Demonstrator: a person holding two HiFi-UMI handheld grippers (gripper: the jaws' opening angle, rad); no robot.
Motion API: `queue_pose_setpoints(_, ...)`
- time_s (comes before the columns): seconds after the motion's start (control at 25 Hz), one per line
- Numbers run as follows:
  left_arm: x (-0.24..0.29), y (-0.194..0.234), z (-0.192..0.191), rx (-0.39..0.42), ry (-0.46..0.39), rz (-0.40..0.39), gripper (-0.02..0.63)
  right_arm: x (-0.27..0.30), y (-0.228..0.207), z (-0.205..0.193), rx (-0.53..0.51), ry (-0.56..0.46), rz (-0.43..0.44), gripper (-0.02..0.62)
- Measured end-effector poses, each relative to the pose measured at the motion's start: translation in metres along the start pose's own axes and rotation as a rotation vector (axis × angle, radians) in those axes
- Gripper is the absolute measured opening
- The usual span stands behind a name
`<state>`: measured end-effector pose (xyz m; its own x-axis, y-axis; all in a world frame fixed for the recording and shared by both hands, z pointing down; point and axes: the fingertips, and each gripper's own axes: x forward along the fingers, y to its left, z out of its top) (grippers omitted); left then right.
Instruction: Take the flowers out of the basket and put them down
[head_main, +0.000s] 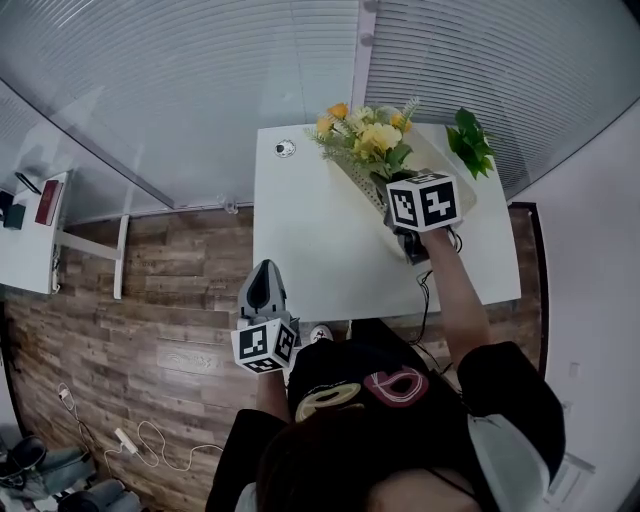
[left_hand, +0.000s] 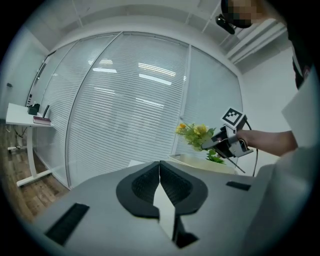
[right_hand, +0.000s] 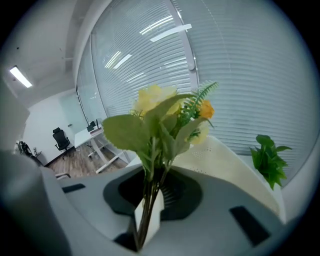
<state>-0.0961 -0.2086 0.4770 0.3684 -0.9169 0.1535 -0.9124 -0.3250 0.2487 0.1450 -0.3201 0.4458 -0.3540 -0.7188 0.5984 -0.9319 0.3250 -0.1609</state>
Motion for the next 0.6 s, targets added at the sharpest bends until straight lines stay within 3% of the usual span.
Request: queue_pose_setpoints(0.6, -0.026, 0.036, 0.0, -0.007, -0.003, 0.051, 0.018, 0.033, 0.09, -0.023, -0.034, 0.03, 0.115, 0.055)
